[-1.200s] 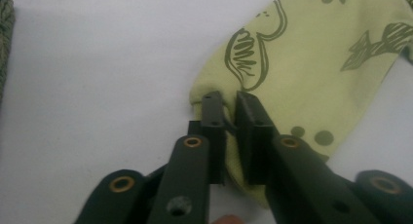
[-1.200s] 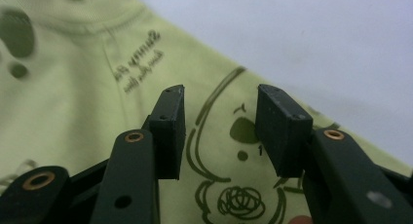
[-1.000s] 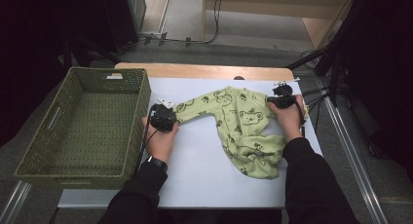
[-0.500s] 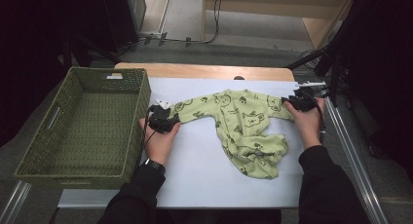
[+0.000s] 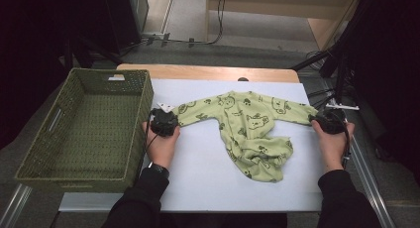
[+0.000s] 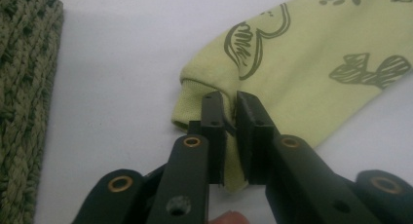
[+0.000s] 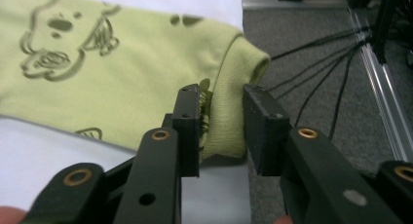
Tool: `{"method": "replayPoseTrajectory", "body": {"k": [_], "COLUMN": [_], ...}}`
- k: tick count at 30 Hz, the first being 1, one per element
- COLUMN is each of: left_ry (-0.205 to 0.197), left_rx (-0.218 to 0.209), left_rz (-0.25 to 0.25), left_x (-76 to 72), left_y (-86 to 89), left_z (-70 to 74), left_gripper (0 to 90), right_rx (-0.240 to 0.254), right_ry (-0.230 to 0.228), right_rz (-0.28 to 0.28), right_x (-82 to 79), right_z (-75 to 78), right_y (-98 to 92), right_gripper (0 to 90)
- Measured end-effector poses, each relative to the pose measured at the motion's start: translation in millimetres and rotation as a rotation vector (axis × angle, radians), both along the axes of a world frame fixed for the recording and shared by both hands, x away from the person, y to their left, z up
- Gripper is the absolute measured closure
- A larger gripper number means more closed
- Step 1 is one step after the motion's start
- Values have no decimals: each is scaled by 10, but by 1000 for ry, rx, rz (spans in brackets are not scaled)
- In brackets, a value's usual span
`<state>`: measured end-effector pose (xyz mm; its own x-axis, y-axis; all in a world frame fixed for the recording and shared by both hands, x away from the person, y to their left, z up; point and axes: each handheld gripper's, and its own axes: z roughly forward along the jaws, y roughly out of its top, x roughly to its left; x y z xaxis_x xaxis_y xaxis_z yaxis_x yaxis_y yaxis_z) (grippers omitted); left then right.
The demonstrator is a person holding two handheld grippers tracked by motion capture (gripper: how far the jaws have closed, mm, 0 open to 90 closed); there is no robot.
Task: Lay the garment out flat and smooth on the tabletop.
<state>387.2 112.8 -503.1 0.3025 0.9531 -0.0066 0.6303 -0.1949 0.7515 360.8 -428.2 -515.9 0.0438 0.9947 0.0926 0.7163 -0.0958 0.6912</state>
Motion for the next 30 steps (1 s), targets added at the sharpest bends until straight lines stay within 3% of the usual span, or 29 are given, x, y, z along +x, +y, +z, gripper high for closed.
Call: {"method": "replayPoseTrajectory", "body": {"k": [3,6,9,14,17,20,24,28,30], "left_ry": [-37,-58,-59,-60,-77,-78,-67,-62,-70], "left_rx": [-46,-95,-127,-167,-182,-186,-216,-237,-238], "left_rz": [-32,-66,-104,-180,-223,-249,-296,-346,-364], "left_x": [-63,-113,-151,-225,-291,-340,-403,-471,-517], "left_y": [0,-6,-10,-20,-35,-55,-79,-90,-97], "left_z": [66,139,186,215,240,259,273,291,306], "left_gripper": [712,648,562,413,366,309,243,118,61], "right_rx": [5,30,27,66,100,103,96,102,103], "right_ry": [-33,-47,-64,-108,-146,-171,-166,-172,-173], "right_rz": [3,47,109,200,252,297,358,409,425], "right_x": [-24,-52,-115,-287,-428,-573,-718,-866,-941], "right_z": [63,123,173,259,320,387,449,477,484], "right_y": [8,49,157,334,420,528,711,901,991], "right_gripper": [512,453,408,343,318,288,155,0,0]}}
